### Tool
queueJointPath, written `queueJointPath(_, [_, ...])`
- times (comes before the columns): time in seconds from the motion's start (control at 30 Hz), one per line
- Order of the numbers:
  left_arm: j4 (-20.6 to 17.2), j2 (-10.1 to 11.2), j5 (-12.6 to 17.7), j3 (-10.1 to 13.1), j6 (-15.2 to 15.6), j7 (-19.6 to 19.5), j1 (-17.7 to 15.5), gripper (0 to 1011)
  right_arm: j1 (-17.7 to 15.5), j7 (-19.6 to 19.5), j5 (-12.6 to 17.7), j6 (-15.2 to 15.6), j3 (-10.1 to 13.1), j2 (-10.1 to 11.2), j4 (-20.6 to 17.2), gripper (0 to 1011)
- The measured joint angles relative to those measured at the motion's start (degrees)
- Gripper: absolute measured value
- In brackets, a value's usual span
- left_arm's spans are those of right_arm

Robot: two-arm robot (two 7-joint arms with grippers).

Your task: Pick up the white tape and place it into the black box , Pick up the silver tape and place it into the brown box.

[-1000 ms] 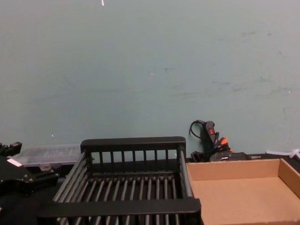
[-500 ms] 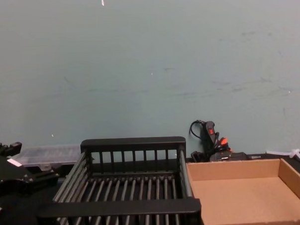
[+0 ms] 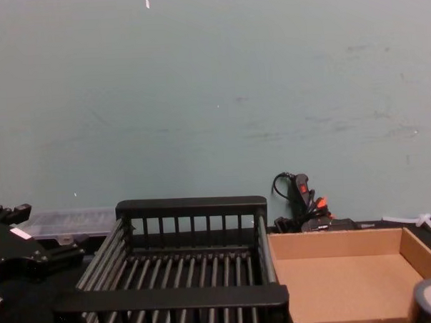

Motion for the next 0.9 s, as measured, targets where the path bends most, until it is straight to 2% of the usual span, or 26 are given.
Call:
queueJointPath(0.47, [0.0, 0.0, 0.0, 0.0, 0.0, 0.0, 0.0, 1001, 3.37, -0.84, -1.66, -3.19, -0.3, 0.12, 1.12, 164])
queueJointPath(0.7, [0.0, 0.0, 0.0, 0.0, 0.0, 0.0, 0.0, 1001, 6.76, -1.59, -4.44, -5.98, -1.71, -0.99, 4.19, 164])
queueJointPath(0.87, [0.0, 0.0, 0.0, 0.0, 0.0, 0.0, 0.0, 1001, 9.15, -2.08, -6.41, -8.85, -2.52, -2.56, 7.2, 164])
queueJointPath(0.9, [0.0, 0.0, 0.0, 0.0, 0.0, 0.0, 0.0, 1001, 9.79, -2.27, -7.13, -10.16, -2.81, -3.01, 8.18, 164])
